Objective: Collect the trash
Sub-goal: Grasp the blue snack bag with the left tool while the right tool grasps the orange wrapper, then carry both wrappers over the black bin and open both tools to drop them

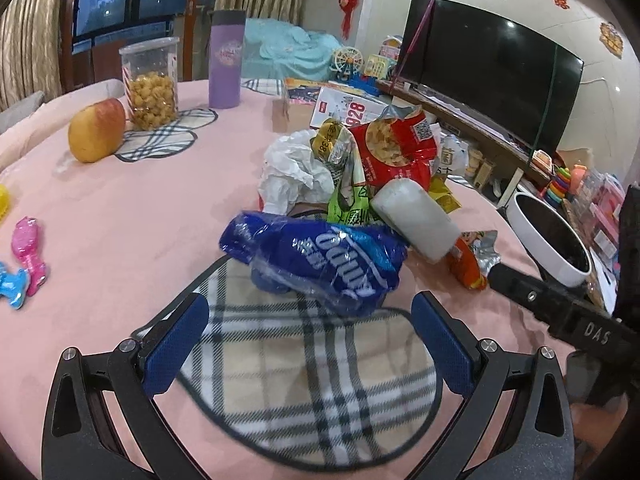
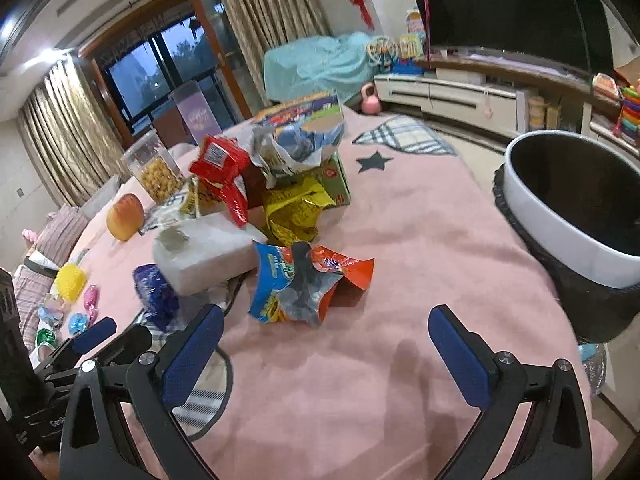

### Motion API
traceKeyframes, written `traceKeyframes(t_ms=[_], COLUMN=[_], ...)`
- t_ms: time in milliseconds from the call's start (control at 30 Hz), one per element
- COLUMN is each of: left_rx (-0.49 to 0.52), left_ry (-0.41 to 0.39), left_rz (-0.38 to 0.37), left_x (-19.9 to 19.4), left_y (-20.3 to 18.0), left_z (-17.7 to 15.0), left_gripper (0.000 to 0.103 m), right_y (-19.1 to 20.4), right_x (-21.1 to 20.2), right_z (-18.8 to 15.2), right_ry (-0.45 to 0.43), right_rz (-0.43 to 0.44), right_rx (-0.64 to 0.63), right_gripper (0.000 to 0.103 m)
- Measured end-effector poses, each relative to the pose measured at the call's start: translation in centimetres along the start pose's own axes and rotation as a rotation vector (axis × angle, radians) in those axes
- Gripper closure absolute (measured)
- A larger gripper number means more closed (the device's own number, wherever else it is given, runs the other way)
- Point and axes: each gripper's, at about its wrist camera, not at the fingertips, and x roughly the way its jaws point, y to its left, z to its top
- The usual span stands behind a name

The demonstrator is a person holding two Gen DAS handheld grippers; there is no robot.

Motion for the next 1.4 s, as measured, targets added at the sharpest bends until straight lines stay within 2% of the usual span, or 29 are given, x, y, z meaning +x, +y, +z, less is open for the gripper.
traceKeyframes(t_ms=[67, 133, 200, 233, 267, 300, 333, 400, 433, 467, 567, 700, 1033, 1400], left_rx=[-0.008, -0.002, 0.011, 0.017, 0.022, 0.025, 0.026, 0.025, 0.026, 0.028, 0.032, 0.047, 0.111, 0.218], left_ry=[0.007, 0.026, 0.051, 0.062, 0.074, 0.081, 0.075, 0.06, 0.056, 0.054, 0.041, 0.022, -0.038, -0.043], left_rz=[-0.006, -0.013, -0.023, -0.031, -0.045, -0.05, -0.053, -0.07, -0.073, -0.075, -0.073, -0.069, -0.108, -0.193], left_x=[0.5, 1.1, 1.8, 2.1, 2.4, 2.5, 2.3, 1.9, 1.7, 1.6, 1.0, -0.1, -3.3, -3.9], left_y=[0.0, -0.1, -0.4, -0.5, -0.7, -0.7, -0.8, -0.7, -0.8, -0.8, -0.7, -0.7, -3.2, -8.3], left_z=[0.3, 0.6, 0.6, 0.5, 0.4, 0.3, 0.2, 0.2, 0.1, 0.0, -0.4, -0.8, -1.0, -1.2], left_gripper=[0.005, 0.019, 0.044, 0.051, 0.062, 0.062, 0.063, 0.067, 0.068, 0.072, 0.073, 0.075, 0.075, 0.075], right_y=[-0.1, -0.2, -0.5, -0.6, -0.8, -0.9, -1.0, -1.1, -0.9, -1.0, -0.7, -0.7, -2.1, -4.6], right_x=[0.7, 1.4, 1.9, 2.1, 2.3, 2.5, 2.6, 2.6, 2.7, 2.6, 2.3, 1.6, -1.1, -4.6], right_z=[0.2, 0.3, 0.4, 0.5, 0.5, 0.6, 0.6, 0.6, 0.6, 0.4, 0.3, -0.1, -0.7, -0.6], right_ry=[0.022, 0.039, 0.058, 0.066, 0.073, 0.08, 0.083, 0.088, 0.092, 0.093, 0.087, 0.075, 0.032, -0.032], right_rz=[0.006, 0.009, 0.016, 0.021, 0.024, 0.029, 0.035, 0.055, 0.06, 0.065, 0.075, 0.088, 0.081, 0.051], right_rx=[0.004, 0.003, 0.015, 0.021, 0.026, 0.031, 0.034, 0.042, 0.044, 0.046, 0.039, 0.041, 0.066, 0.105], right_gripper=[0.001, 0.004, 0.015, 0.019, 0.03, 0.043, 0.049, 0.079, 0.084, 0.085, 0.093, 0.095, 0.097, 0.097])
